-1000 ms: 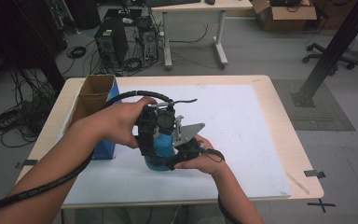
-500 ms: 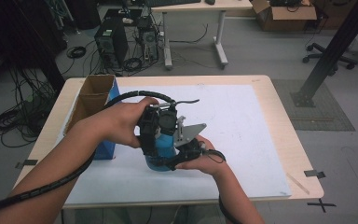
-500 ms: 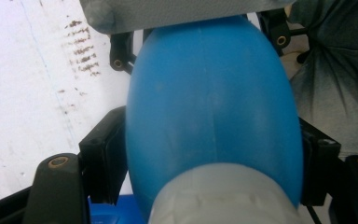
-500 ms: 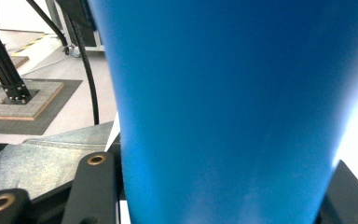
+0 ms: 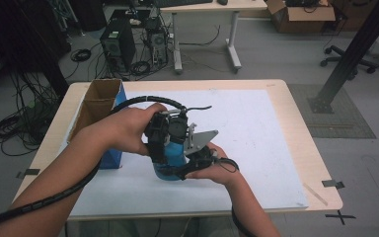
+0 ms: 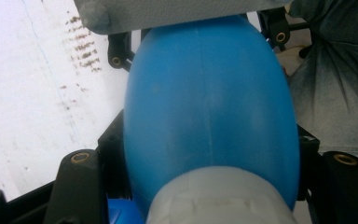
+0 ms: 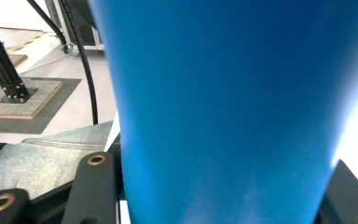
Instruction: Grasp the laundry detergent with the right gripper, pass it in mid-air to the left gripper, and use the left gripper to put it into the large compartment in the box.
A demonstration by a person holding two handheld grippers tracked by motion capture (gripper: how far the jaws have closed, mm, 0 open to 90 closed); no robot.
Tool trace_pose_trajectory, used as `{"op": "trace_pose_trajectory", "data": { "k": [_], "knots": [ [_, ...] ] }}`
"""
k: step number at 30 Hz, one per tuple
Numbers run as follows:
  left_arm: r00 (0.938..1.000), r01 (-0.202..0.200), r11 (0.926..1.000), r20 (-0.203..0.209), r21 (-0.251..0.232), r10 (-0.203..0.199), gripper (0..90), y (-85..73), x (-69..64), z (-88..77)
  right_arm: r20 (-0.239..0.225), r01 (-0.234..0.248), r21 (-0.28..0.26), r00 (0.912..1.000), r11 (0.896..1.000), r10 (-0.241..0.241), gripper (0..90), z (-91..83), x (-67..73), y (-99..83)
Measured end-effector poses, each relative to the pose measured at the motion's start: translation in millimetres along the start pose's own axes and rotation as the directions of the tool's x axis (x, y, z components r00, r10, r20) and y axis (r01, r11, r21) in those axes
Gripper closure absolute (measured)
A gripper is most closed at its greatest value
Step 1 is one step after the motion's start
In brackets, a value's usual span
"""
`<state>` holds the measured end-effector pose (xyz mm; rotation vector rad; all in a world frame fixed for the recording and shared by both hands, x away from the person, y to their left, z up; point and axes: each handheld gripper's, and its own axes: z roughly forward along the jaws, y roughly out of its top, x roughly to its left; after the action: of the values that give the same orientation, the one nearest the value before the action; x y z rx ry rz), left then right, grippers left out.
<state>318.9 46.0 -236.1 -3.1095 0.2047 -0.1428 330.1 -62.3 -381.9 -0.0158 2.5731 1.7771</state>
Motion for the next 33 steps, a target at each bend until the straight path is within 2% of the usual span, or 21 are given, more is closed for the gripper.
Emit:
{"op": "trace_pose_trajectory", "data": {
  "k": [3, 6, 12, 17, 22, 27, 33],
  "knots": [
    [0.9999, 0.003, 1.0000, -0.013, 0.002, -0.003, 37.7, 1.1, -1.3, -1.0, 0.003, -0.001, 0.000, 1.0000, 1.000, 0.001, 44.8, -1.1, 0.2, 0.0],
    [0.9999, 0.016, 0.9997, -0.005, 0.017, -0.016, 38.0, 2.6, -2.5, -3.0, -0.001, 0.009, -0.005, 1.0000, 1.000, -0.009, 44.4, -1.8, 0.4, 0.4],
    [0.9997, 0.007, 0.9992, -0.025, 0.040, -0.006, 38.4, 5.6, -4.3, -6.9, 0.012, 0.011, -0.028, 0.9999, 1.000, -0.011, 43.1, -1.9, 2.1, 1.6],
    [0.9998, 0.008, 0.9986, -0.017, 0.051, -0.008, 38.5, 6.1, -3.6, -7.9, 0.013, 0.012, -0.042, 0.9998, 0.999, -0.012, 42.1, -0.3, 1.6, 1.4],
    [0.9997, 0.000, 0.9989, -0.026, 0.046, 0.001, 38.6, 5.3, -3.8, -7.9, 0.017, 0.008, -0.061, 0.9998, 0.998, -0.007, 40.6, -1.2, 1.5, 0.0],
    [0.9997, 0.010, 0.9980, -0.023, 0.063, -0.008, 38.6, 5.6, -3.0, -7.0, 0.019, -0.005, -0.079, 0.9998, 0.997, 0.007, 31.3, -2.2, 2.2, -1.2],
    [0.9996, 0.009, 0.9981, -0.026, 0.061, -0.007, 38.6, 6.5, -2.7, -8.6, 0.035, -0.031, -0.092, 0.9988, 0.995, 0.034, 24.5, -5.5, 2.1, -4.6]
  ]
}}
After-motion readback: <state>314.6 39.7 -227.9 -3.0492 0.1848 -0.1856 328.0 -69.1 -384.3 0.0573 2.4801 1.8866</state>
